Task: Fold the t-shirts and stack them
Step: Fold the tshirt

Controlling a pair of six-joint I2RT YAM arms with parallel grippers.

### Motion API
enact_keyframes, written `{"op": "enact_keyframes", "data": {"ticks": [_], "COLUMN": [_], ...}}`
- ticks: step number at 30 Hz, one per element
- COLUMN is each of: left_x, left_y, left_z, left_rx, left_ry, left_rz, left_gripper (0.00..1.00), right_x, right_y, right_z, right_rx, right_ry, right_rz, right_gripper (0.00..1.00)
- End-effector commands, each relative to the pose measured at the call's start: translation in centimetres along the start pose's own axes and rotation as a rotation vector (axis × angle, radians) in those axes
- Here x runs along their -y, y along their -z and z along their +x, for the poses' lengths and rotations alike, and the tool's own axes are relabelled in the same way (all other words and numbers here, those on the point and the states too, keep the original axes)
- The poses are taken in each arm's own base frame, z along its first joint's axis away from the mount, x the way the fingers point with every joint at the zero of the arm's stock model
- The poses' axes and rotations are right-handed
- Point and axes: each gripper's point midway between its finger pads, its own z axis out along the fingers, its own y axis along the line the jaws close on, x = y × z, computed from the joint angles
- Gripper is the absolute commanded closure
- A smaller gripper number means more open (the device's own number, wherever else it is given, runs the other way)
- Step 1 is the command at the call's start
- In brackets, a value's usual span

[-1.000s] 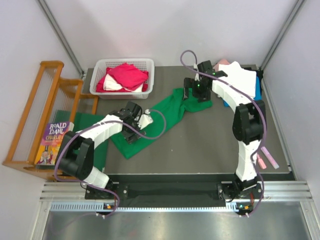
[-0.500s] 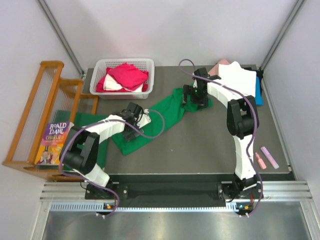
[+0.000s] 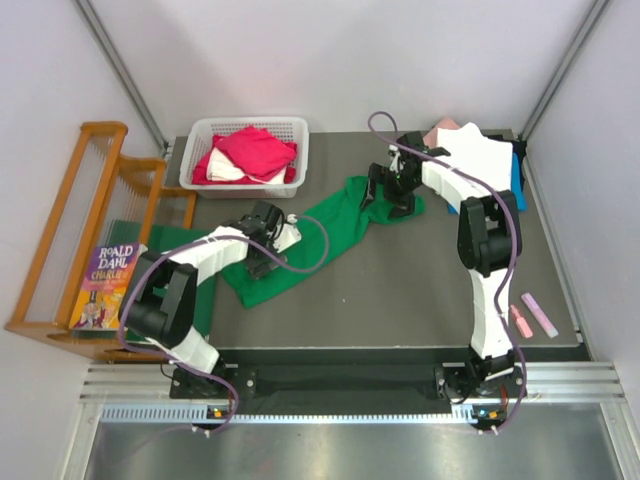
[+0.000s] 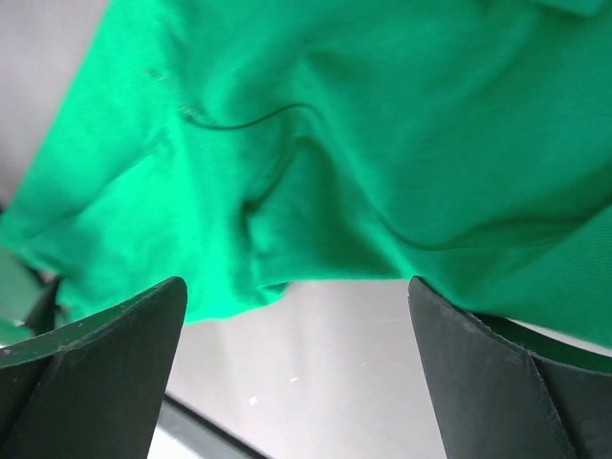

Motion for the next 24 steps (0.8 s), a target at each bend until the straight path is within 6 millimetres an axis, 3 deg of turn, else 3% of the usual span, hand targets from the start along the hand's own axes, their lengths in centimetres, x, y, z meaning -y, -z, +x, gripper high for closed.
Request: {"op": "enact_keyframes", "data": {"ticks": [1,5,9,15,18,24], "left_x": [-1.2,-1.4,-2.2,-3.4,-2.4,-2.5], "left_y": [2.6,4.2,4.1,0.0,-3.5,-5.6], "left_z": [-1.5,-2.3,-3.2,-3.0,-1.2,-0.3], "left_rx": [0.076,0.11,0.141,0.092,-0.002,-0.055], "left_ry": [0.011,0.008,0.018,0.046,0.016,-0.001], "left_rz": [0.0,0.034,0.0,-0.127,-0.147,-0.176], "left_gripper": [0.19,0.19,0.18,0.18,0.19,0.19], "right_x": [-4.7,-5.7,-5.2,-2.8,-1.6,1.1], "right_y": [4.1,5.0,3.6,0.8,0.2,-0.2], "right_z": [-2.3,-3.2,-3.7,-3.4,-3.3,-3.5], "right_rx": [0.074,0.111,0.094,0.083,0.084,0.089], "right_ry": [0.014,0.014,-0.016,-0.037,-0.033,-0.038], "right_rz": [-0.168,-0.199,-0.195,-0.122,-0.071,0.009], "right_gripper": [0.0,0.0,0.0,0.0,0.0,0.0]}}
